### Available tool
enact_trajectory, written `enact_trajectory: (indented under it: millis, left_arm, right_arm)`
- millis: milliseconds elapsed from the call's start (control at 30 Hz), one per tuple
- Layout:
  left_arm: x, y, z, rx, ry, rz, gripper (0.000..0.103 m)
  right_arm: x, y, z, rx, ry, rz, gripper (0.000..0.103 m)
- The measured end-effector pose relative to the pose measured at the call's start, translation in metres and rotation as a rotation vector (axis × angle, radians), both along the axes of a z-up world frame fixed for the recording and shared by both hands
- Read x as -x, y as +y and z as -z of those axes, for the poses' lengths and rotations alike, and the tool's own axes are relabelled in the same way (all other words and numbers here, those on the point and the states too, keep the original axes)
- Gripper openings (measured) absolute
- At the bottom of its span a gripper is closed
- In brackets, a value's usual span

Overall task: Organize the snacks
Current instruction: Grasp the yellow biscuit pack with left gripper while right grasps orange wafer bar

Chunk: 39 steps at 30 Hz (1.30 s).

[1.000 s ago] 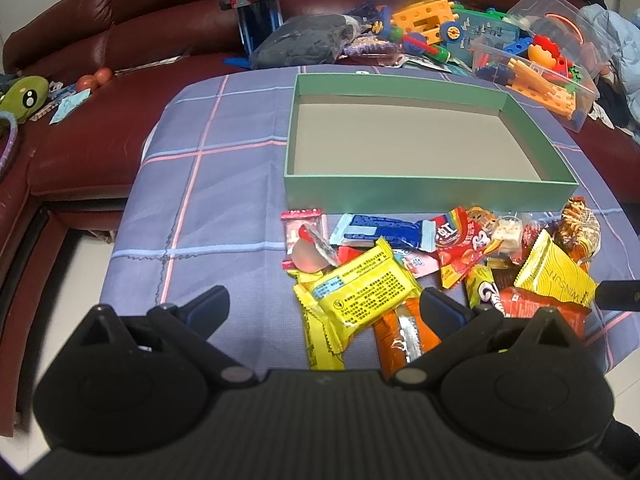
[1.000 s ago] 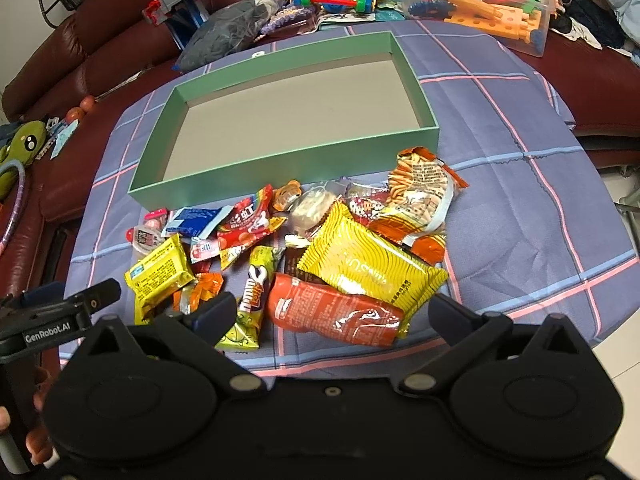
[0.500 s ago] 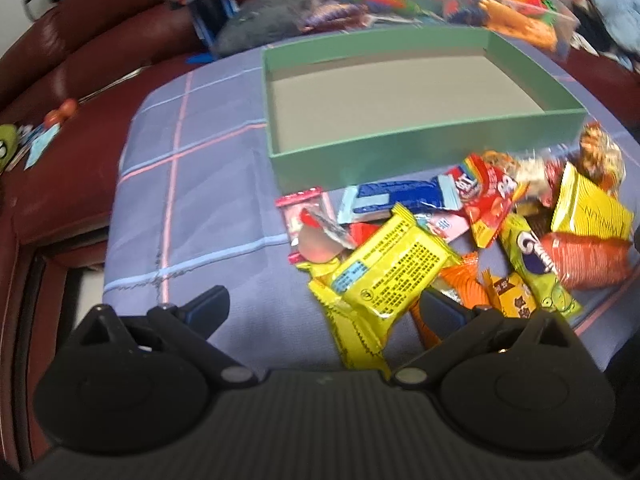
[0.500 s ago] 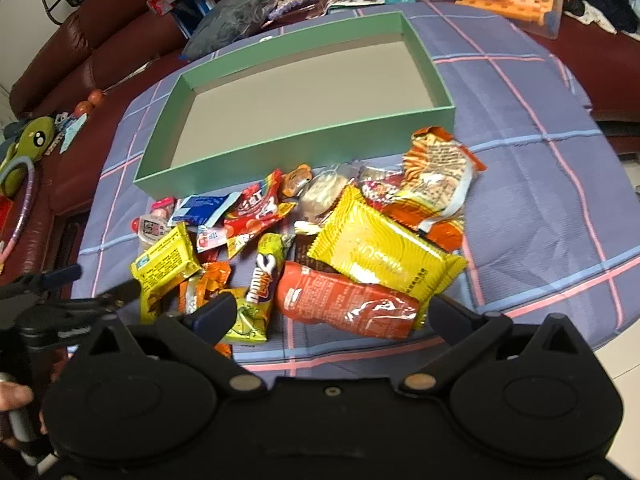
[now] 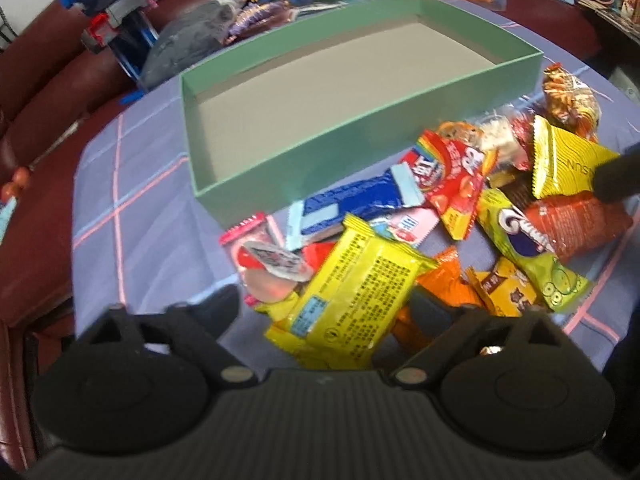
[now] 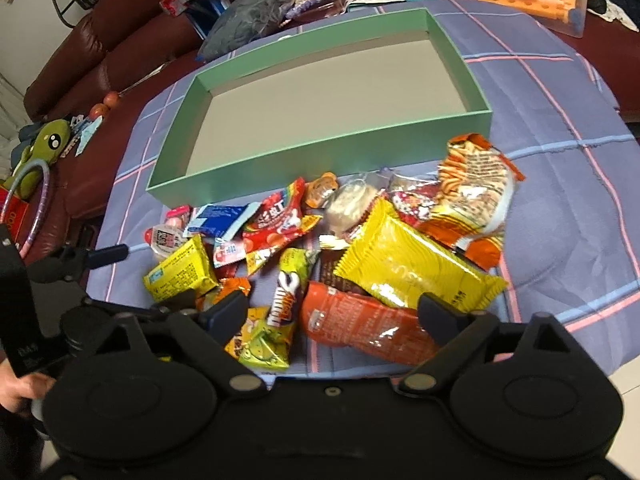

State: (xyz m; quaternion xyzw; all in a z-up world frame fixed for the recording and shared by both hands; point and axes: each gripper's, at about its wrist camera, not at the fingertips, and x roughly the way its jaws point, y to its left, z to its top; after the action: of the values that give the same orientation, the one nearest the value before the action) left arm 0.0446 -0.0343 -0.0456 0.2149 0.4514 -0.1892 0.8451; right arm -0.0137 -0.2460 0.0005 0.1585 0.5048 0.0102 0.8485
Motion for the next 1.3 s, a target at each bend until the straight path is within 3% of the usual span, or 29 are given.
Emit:
enact_trajectory:
  millis: [33, 100, 133, 267, 500, 700, 967, 1300]
  left_arm:
    - [-0.001, 0.000, 0.001, 0.018, 0.017, 0.002, 0.060]
    - [0.000, 0.001, 0.003, 0.044, 0.036, -0.005, 0.048]
    - [0.000, 0.002, 0.003, 0.057, 0.041, -0.015, 0.047]
    - [-0.006, 0.020, -0.001, 0.141, 0.073, -0.117, 0.047]
    - [0.003, 0.069, -0.009, 0.237, 0.062, -0.267, 0.047]
    - [0.008, 0.105, -0.007, 0.278, 0.063, -0.361, 0.047]
    - [0.013, 0.129, 0.019, 0.291, 0.111, -0.425, 0.047]
    - [0.023, 0.135, 0.027, 0.301, 0.105, -0.458, 0.049]
  right_arm:
    - [-0.003, 0.002, 0.000, -0.004, 0.000, -0.005, 0.090]
    - [-0.008, 0.008, 0.002, -0.002, -0.004, -0.017, 0.085]
    - [-0.011, 0.013, 0.002, -0.001, -0.007, -0.029, 0.079]
    - [-0.019, 0.030, 0.005, -0.019, -0.008, -0.084, 0.068]
    - [-0.033, 0.074, 0.007, -0.071, -0.018, -0.227, 0.066]
    - [-0.040, 0.106, 0.029, -0.122, 0.073, -0.310, 0.057]
    - [-0.038, 0.124, 0.048, 0.010, 0.146, -0.301, 0.056]
    - [-0.052, 0.162, 0.059, 0.147, 0.092, -0.375, 0.065]
